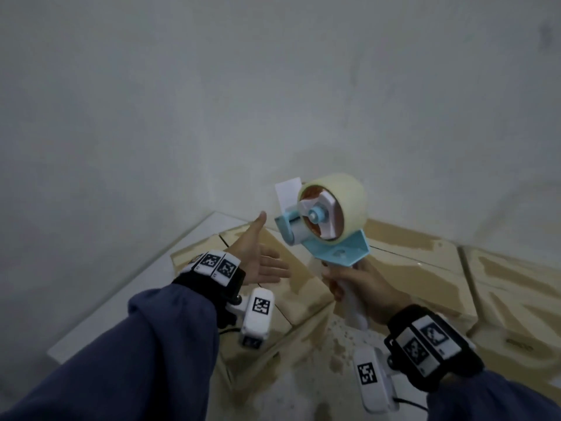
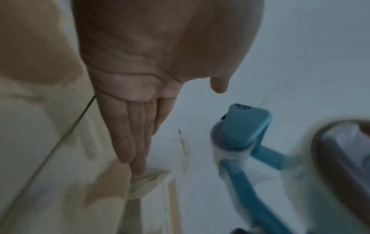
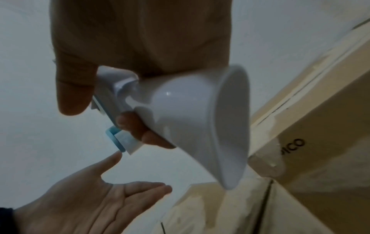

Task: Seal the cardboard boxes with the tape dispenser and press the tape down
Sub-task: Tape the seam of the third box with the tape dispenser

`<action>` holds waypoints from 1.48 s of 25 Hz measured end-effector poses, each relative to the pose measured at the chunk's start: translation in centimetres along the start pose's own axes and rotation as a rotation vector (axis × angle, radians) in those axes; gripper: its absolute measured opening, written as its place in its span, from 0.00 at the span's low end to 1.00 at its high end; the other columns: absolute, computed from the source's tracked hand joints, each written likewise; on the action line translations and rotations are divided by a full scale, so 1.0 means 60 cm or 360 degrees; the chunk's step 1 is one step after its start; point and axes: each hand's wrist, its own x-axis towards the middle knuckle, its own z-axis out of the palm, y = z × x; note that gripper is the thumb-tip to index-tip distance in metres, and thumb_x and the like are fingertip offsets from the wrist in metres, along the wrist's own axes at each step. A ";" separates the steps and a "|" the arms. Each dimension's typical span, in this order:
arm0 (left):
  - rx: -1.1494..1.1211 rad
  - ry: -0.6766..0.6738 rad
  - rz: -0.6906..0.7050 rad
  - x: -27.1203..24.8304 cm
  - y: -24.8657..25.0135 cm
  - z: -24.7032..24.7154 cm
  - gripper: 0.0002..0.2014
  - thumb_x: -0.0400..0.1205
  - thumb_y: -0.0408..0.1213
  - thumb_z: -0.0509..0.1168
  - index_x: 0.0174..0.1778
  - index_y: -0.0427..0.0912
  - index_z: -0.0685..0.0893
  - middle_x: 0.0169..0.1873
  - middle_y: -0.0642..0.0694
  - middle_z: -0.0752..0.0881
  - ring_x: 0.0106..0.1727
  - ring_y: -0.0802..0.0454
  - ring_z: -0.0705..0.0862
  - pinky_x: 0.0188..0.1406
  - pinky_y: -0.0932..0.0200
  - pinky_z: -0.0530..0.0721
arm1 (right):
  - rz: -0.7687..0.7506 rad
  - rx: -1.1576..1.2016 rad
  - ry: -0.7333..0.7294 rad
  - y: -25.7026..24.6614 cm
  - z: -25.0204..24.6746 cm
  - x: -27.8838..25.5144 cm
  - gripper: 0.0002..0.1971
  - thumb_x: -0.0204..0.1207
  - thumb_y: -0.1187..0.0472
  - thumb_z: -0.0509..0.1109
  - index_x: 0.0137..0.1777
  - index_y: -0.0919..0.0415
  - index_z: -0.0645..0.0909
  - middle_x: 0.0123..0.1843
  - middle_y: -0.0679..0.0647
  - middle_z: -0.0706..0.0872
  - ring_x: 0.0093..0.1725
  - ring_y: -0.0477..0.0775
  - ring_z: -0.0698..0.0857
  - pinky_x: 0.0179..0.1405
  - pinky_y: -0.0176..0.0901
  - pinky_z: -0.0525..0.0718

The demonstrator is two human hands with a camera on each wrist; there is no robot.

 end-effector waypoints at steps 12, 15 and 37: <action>-0.0238 -0.0130 0.0100 0.068 0.071 -0.114 0.27 0.79 0.58 0.61 0.50 0.34 0.84 0.37 0.42 0.92 0.35 0.52 0.91 0.30 0.65 0.86 | -0.0067 -0.0043 0.0178 0.027 0.082 0.109 0.23 0.52 0.57 0.79 0.45 0.66 0.77 0.26 0.51 0.77 0.25 0.48 0.75 0.23 0.38 0.74; -0.0167 -0.0056 0.0097 0.095 0.072 -0.129 0.15 0.85 0.42 0.58 0.56 0.35 0.81 0.33 0.45 0.91 0.31 0.55 0.90 0.24 0.69 0.83 | -0.0082 -0.0212 0.0231 0.041 0.098 0.127 0.13 0.61 0.62 0.79 0.40 0.64 0.77 0.25 0.49 0.77 0.25 0.50 0.75 0.25 0.40 0.75; 0.1526 0.0467 0.0071 0.272 0.112 -0.367 0.21 0.78 0.43 0.69 0.63 0.34 0.84 0.65 0.38 0.82 0.65 0.41 0.81 0.63 0.53 0.81 | 0.0376 -0.0421 0.0163 0.073 0.189 0.242 0.11 0.76 0.69 0.67 0.40 0.80 0.74 0.19 0.58 0.72 0.15 0.48 0.69 0.19 0.36 0.71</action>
